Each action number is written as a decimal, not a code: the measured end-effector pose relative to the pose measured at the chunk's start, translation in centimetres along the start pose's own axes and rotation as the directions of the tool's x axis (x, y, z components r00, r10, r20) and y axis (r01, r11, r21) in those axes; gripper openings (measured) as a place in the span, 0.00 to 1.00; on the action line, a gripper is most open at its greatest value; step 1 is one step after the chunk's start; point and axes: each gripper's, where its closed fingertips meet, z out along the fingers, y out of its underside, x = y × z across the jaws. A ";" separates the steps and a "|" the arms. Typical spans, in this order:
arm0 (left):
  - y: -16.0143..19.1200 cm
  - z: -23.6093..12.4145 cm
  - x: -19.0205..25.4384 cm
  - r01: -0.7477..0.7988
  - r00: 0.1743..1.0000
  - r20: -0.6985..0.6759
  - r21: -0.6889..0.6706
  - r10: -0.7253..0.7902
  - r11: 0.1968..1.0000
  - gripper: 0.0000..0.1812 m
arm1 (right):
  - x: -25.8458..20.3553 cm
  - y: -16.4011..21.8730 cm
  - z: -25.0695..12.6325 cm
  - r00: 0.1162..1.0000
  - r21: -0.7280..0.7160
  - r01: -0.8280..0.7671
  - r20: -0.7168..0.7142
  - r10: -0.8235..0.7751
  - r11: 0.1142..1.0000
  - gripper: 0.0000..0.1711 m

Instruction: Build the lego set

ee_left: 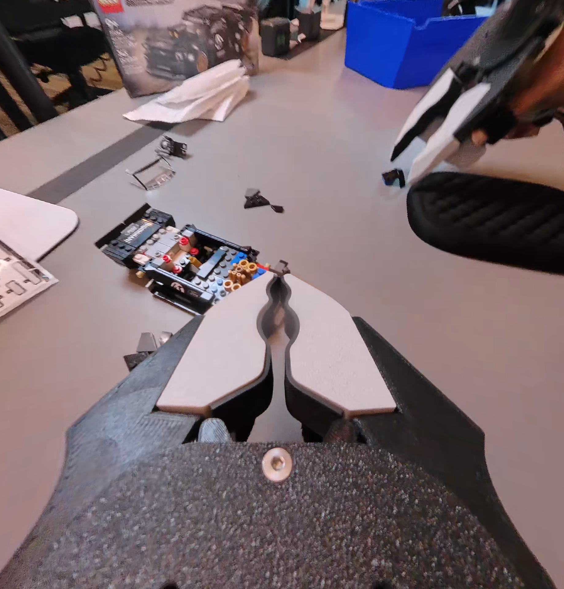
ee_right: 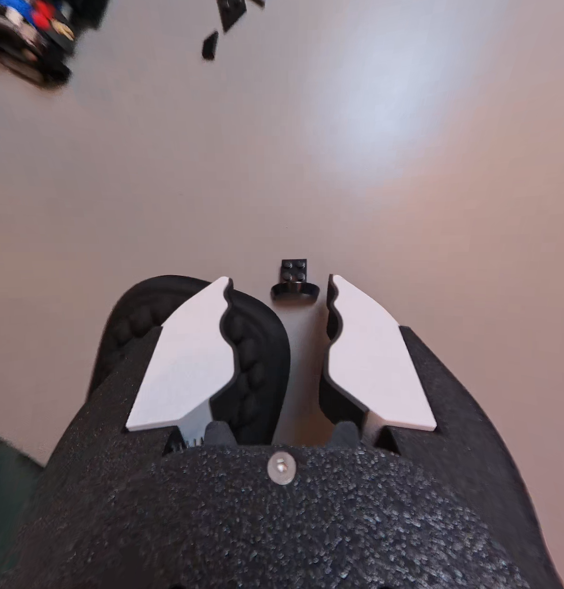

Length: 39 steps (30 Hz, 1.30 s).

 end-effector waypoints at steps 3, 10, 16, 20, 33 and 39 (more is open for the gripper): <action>-0.7 -0.5 -0.8 0.025 0.996 0.084 0.039 -0.028 0.999 0.15 | 0.5 0.3 0.9 0.999 -0.038 0.020 -0.049 -0.022 0.999 0.32; -0.4 -2.3 -2.3 0.051 0.972 0.227 0.066 -0.064 0.997 0.28 | 0.4 0.2 1.3 0.992 0.005 0.122 -0.043 -0.122 0.992 0.14; 1.1 -2.2 -2.3 0.051 0.970 0.238 0.022 -0.054 0.998 0.27 | -3.9 -3.9 1.9 0.922 0.213 0.369 0.037 -0.385 0.905 0.10; 1.9 -1.5 -2.0 0.041 0.974 0.222 -0.017 -0.036 0.999 0.26 | -8.6 -7.1 2.9 0.829 0.307 0.498 0.105 -0.549 0.811 0.10; 3.6 -0.1 -1.0 -0.008 0.988 0.156 -0.087 0.022 0.996 0.22 | -15.5 -8.3 7.4 0.581 0.326 0.692 0.278 -0.765 0.645 0.10; 3.5 0.1 -1.6 0.040 0.988 0.151 -0.065 -0.030 0.997 0.22 | -15.1 -8.1 7.1 0.599 0.331 0.668 0.293 -0.745 0.667 0.20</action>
